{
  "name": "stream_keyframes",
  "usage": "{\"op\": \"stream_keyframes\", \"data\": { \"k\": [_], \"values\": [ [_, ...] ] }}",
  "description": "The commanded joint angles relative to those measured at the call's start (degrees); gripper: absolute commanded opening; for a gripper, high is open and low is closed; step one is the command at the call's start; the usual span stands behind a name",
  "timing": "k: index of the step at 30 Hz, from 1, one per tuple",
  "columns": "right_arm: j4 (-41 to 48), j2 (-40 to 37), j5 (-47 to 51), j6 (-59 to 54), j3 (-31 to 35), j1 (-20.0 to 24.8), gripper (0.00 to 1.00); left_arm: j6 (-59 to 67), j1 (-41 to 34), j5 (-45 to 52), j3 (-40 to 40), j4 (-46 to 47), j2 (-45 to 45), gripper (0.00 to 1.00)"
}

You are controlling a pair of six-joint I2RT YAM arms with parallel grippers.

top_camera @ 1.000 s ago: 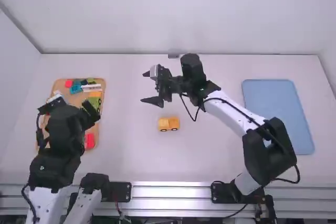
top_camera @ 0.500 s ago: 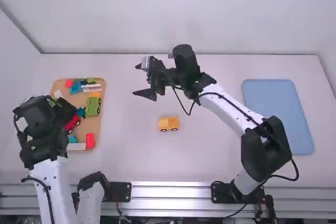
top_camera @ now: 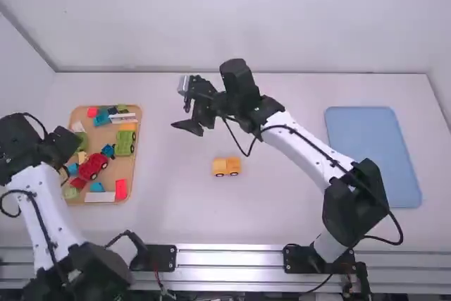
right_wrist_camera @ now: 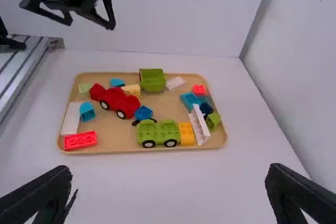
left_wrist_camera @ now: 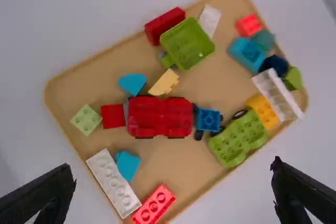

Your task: Assemble lego blocks to make yellow taxi

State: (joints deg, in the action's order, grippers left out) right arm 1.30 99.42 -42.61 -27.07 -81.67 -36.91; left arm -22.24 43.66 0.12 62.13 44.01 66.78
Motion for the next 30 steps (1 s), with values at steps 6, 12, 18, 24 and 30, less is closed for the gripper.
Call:
{"op": "stream_keyframes", "data": {
  "k": [6,12,18,24,30],
  "values": [
    [0.04,0.04,0.87,-0.22,-2.01,0.96,0.98,3.82,2.54,8.28,1.36,-3.87,4.74,0.95],
    [-0.04,0.04,1.53,-0.17,-2.01,0.96,0.98,7.04,-2.78,9.73,4.00,-4.24,9.11,0.93],
    [-0.63,0.04,3.50,0.31,-2.01,0.87,0.98,9.29,-11.15,-2.97,16.57,6.14,20.85,0.99],
    [-0.15,0.04,3.52,0.20,-1.99,1.03,0.98,14.53,-9.66,-5.55,29.00,14.49,33.48,0.86],
    [-0.09,0.04,4.02,-0.17,-2.01,1.73,0.98,25.94,-4.61,-5.14,33.09,16.46,43.87,0.79]
  ]
}}
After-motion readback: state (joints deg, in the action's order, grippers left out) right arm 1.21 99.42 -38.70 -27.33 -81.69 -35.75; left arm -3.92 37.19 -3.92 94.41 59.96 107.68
